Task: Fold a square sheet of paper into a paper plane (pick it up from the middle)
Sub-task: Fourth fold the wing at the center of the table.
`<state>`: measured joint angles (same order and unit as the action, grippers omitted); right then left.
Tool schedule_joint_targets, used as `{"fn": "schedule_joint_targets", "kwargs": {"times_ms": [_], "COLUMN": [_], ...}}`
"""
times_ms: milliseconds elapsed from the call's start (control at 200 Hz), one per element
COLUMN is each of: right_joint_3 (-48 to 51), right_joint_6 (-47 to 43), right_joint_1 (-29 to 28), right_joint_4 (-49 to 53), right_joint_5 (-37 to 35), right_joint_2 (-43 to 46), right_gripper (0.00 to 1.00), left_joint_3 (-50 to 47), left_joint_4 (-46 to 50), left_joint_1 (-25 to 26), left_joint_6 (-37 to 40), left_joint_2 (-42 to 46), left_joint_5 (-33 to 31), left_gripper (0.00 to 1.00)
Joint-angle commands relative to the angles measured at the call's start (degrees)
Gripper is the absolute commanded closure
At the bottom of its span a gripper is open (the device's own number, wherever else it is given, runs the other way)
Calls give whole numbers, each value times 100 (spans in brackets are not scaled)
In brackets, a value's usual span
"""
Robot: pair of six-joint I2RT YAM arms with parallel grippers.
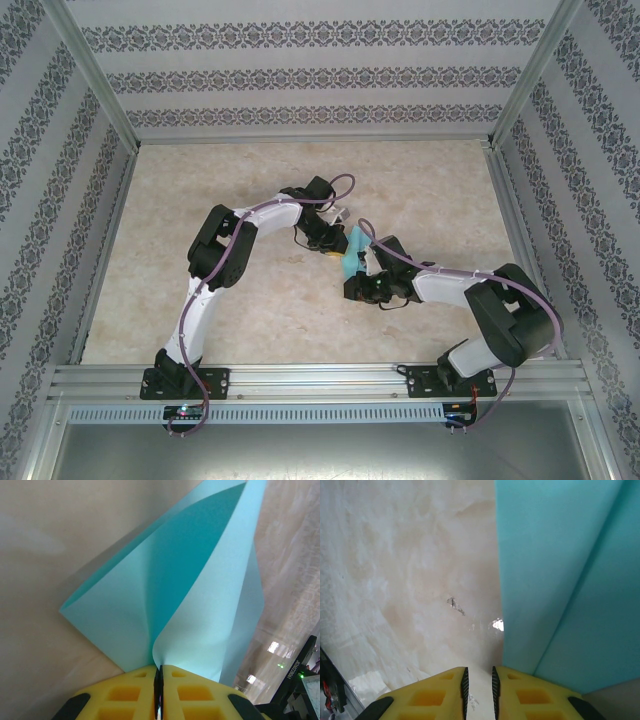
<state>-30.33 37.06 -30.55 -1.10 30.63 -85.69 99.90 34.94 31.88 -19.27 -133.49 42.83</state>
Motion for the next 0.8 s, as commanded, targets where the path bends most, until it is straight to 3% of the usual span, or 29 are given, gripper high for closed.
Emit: {"fn": "schedule_joint_targets", "kwargs": {"times_ms": [0,350,535,794], "right_joint_3": [-40,-80,53,62], "right_joint_6": [-153,-38,207,144], "right_joint_1": [-204,-330,33,128], "right_joint_4": [617,723,498,719], "right_joint_5": [65,4,109,139], "right_joint_2": [-167,243,793,605], "right_gripper": [78,77,77,78], "left_joint_3": [43,66,74,91], "left_joint_4": [143,191,198,173], "left_joint_1": [19,12,12,18], "left_joint_6": [183,245,244,221], "left_joint_2": [-405,-461,-460,-415], "left_joint_5": [-697,-684,-662,-642], "left_gripper": [87,86,86,86]}}
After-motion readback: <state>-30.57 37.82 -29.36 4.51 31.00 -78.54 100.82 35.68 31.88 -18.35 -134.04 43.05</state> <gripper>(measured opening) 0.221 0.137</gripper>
